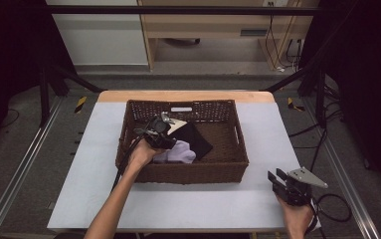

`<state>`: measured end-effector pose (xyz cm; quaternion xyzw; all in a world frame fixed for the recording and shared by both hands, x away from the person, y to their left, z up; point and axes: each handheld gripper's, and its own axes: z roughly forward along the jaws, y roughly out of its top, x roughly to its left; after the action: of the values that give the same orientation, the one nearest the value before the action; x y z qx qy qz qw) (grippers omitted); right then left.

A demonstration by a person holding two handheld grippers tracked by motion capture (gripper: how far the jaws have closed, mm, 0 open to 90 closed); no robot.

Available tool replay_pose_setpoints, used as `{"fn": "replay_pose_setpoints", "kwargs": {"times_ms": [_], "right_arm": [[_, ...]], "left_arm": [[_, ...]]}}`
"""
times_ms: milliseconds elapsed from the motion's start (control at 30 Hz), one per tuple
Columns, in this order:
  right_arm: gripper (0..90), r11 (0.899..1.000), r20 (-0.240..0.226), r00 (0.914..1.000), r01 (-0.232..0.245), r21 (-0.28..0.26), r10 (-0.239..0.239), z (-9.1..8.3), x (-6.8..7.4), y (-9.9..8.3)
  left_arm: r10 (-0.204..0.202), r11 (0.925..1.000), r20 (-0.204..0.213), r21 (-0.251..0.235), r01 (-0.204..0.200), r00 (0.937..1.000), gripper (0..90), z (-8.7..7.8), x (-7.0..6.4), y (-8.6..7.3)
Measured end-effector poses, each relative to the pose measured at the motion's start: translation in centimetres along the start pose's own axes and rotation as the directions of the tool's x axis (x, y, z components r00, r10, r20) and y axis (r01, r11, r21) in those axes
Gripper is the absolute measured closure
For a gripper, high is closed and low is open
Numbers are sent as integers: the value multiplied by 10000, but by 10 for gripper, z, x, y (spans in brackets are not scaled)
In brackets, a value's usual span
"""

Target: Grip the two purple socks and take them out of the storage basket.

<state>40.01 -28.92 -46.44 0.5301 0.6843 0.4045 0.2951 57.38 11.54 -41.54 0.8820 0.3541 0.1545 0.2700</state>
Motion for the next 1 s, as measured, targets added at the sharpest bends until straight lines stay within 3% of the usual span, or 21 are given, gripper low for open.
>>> {"fn": "replay_pose_setpoints", "kwargs": {"times_ms": [167,367,467,600,833,867,900,933,967,1000], "right_arm": [[631,10000,-1,10000,99,9,-99,1,0,-1],[630,10000,-55,10000,69,44,-69,1,1,-1],[630,10000,-74,10000,24,69,-23,2,1,-1],[632,9999,-44,10000,87,77,-87,4,1,0],[635,10000,-88,10000,42,43,-41,1,1,-1],[637,10000,-75,10000,29,40,-29,1,0,-1],[637,10000,-27,10000,80,4,-80,1,-1,-1],[638,10000,-28,10000,76,-10,-76,0,-1,-1],[638,10000,-30,10000,66,-12,-66,0,-1,-1],[638,10000,-44,10000,45,-5,-45,0,-1,-1]], "left_arm": [[242,9991,-9,335,-242,9997,572,4,-3,1],[320,9962,-171,814,-305,9993,764,7,-5,2],[120,9961,-45,880,-116,9999,844,7,-5,1],[-71,9964,85,850,63,9999,861,4,-3,1],[-204,9998,255,-58,206,9995,868,-6,-1,1],[-242,9979,363,-589,263,9990,867,-12,1,0],[-242,9979,363,-589,263,9990,867,-12,1,0],[-334,9937,387,-1058,374,9987,868,-17,2,-1],[-334,9937,387,-1058,374,9987,868,-17,2,-1],[-334,9892,350,-1414,380,9988,869,-22,3,-3]]}}
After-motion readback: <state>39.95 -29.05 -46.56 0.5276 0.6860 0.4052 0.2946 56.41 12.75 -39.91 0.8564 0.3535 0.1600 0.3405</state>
